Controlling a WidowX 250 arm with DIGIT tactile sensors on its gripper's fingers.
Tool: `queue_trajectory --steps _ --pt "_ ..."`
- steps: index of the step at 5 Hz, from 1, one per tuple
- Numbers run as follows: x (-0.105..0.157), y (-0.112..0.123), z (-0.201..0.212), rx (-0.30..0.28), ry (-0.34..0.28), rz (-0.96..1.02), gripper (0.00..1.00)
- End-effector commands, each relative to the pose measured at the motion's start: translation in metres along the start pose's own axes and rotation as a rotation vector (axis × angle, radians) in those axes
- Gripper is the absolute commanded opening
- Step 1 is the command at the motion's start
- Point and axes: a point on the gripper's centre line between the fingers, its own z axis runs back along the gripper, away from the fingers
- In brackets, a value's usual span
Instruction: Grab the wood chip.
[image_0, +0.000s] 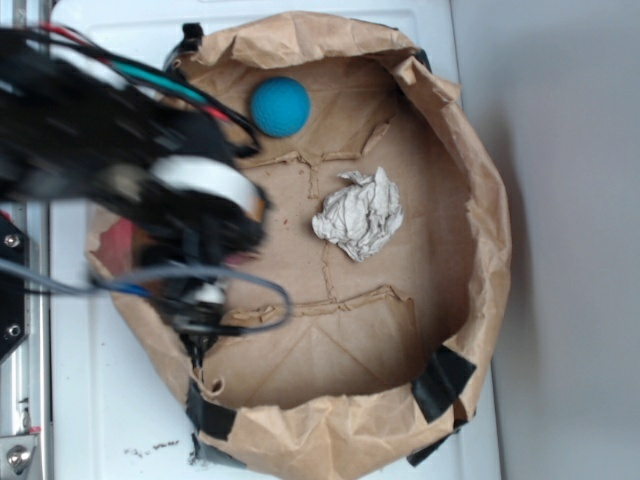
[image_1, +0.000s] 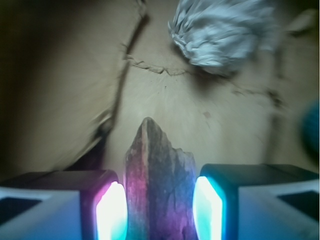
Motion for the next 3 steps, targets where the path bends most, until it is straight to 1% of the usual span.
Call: queue_trajectory --steps 1,2,3 --pt "0.0187 -0.0133 0.0473 -0.008 0.005 0.057 0.0" --pt "0.0224 -0.0125 0.0499 -0.013 0.002 0.059 0.0" --pt "0.0224 -0.012 0.0435 0.05 0.005 0.063 0.0"
